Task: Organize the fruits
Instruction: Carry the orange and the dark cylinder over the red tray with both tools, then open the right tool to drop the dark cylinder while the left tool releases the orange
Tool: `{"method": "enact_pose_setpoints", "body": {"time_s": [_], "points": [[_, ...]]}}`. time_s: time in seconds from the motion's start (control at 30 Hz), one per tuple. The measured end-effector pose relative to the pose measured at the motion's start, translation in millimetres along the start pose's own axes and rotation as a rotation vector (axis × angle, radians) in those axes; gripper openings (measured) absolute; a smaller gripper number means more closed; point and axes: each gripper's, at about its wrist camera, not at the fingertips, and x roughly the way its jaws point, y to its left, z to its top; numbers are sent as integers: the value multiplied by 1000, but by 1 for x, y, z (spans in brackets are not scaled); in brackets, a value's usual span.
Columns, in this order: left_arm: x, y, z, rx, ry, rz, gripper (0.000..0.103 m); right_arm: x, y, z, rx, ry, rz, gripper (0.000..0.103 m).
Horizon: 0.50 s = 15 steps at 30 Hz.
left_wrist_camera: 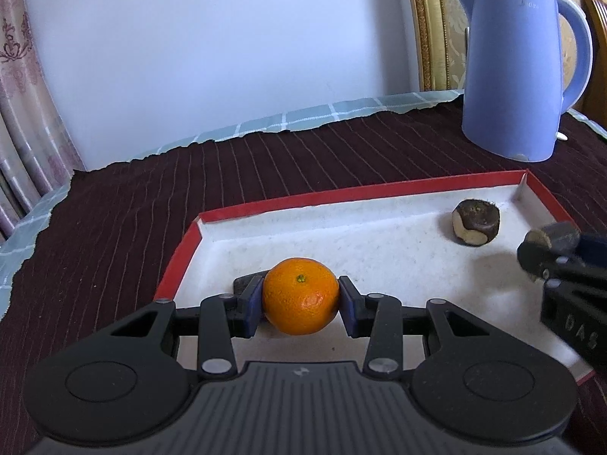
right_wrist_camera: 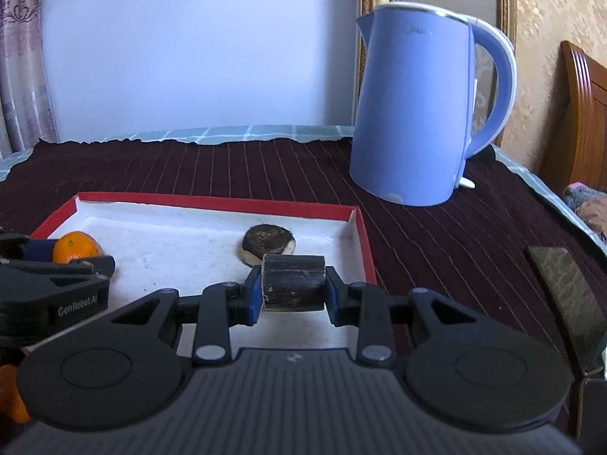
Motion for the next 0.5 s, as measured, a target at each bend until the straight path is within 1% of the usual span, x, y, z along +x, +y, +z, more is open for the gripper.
{"method": "enact_pose_setpoints", "body": {"time_s": [0.1,0.27,0.43,0.5], "points": [[1,-2,2,4,-6,2,40,1,0,0,-3,-3,-6,31],[0,-6,5,12,-21,7,40,-8,1,0,-9,-24,-14,44],[1,-9,7,19,-26,4,40,-31,-2,-10,8,-69,-15,62],[2,-11,8,21,-26,3,40,-40,-4,-16,22,-78,-7,62]]}}
